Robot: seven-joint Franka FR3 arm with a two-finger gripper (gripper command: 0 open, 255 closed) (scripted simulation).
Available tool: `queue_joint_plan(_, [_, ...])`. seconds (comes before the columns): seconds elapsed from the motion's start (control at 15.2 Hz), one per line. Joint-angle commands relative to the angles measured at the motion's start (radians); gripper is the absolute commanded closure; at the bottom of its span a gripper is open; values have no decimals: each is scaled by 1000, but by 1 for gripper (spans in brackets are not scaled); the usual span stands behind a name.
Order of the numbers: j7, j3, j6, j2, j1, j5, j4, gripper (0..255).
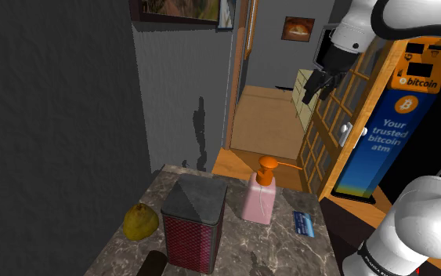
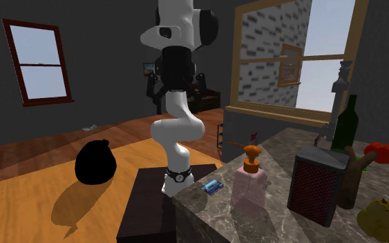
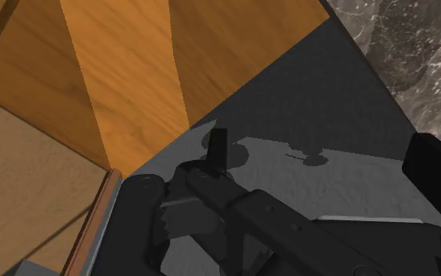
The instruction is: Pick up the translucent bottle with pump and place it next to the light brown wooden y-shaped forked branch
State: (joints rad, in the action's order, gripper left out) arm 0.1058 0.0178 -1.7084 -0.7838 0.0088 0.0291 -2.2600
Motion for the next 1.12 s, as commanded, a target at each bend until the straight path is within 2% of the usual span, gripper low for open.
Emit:
queue_joint_plan(0.0, [0,0,0,0,0,0,0,0])
queue_joint_plan(0.53, [133,-134,-47,-11,67,-106,-107,0])
queue_joint_plan(1.06, [265,-276,-114,36,141,-223,-160,0])
